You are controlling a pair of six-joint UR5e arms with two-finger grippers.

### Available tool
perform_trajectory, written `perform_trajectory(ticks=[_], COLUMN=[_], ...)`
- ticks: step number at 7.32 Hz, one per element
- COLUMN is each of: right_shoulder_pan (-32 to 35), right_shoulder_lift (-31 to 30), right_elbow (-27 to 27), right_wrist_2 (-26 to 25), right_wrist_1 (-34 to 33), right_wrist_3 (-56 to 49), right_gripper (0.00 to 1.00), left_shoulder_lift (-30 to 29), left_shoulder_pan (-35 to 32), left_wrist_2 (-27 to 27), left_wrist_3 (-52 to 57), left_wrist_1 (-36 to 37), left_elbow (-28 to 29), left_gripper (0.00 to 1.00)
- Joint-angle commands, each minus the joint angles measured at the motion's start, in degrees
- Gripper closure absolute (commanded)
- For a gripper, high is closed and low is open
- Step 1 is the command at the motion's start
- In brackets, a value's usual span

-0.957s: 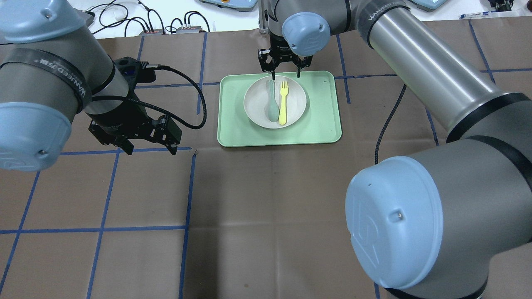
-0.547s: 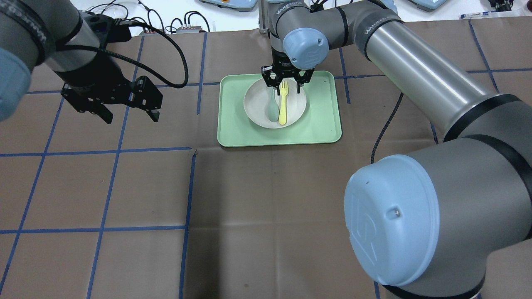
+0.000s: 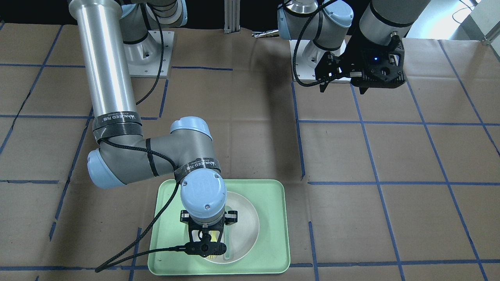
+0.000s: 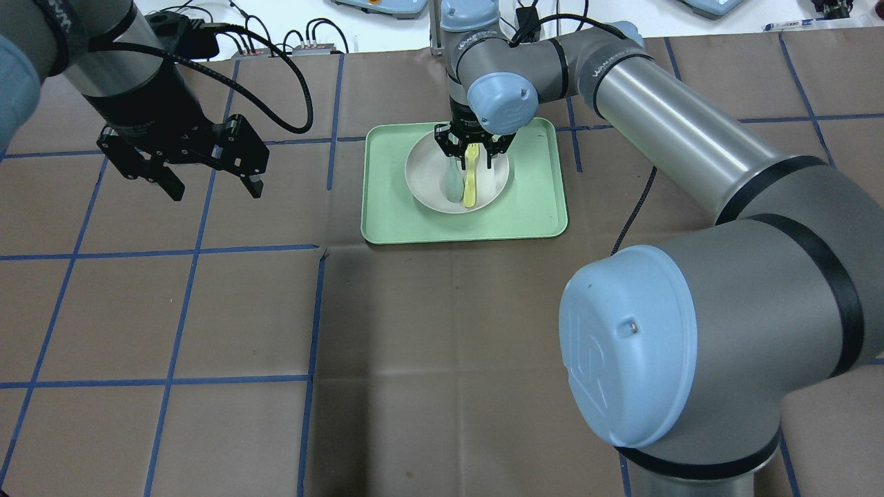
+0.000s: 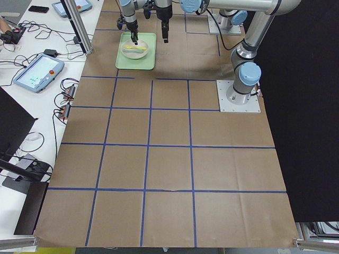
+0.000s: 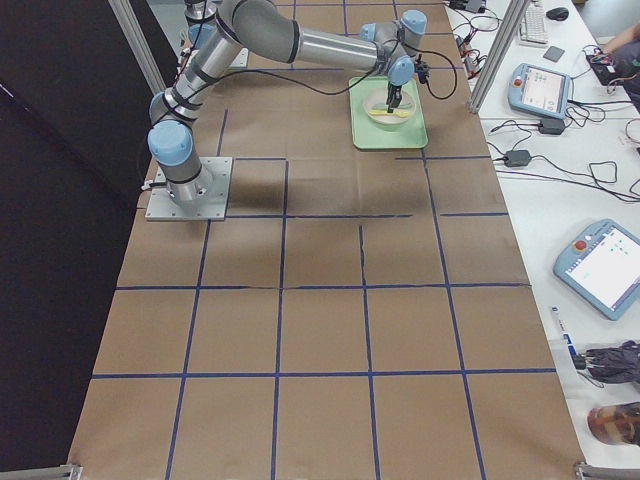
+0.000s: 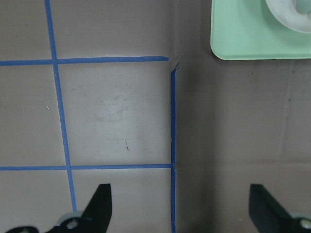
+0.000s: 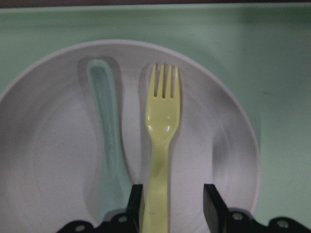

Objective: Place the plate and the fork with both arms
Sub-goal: 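Lower the right gripper and grasp the yellow fork's handle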

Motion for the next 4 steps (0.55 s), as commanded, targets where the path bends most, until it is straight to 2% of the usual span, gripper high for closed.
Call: perform_trajectory(ticks=[1, 3, 4], right_shoulder_pan=[0.3, 0.5, 0.5], right_shoulder_lift=[0.7, 1.8, 2.1], right_elbow=[-0.1, -0.1, -0.1], right_wrist_2=[0.2, 0.4, -0.1], right_wrist_1=[-1.4, -2.3, -2.3], right_wrist_3=[1.1, 1.4, 1.3], right_gripper=[0.47, 0.47, 0.47], left_shoulder_lift=[1.6, 1.9, 1.6], left_shoulder_pan=[-1.8, -1.8, -1.8], left_wrist_2=[-0.1, 0.0, -0.1], left_wrist_3=[-0.1, -0.3, -0.3], left_wrist_1=[0.1, 0.2, 3.7], left_elbow=[-1.9, -1.8, -2.1], left_gripper=[0.0, 0.0, 0.0])
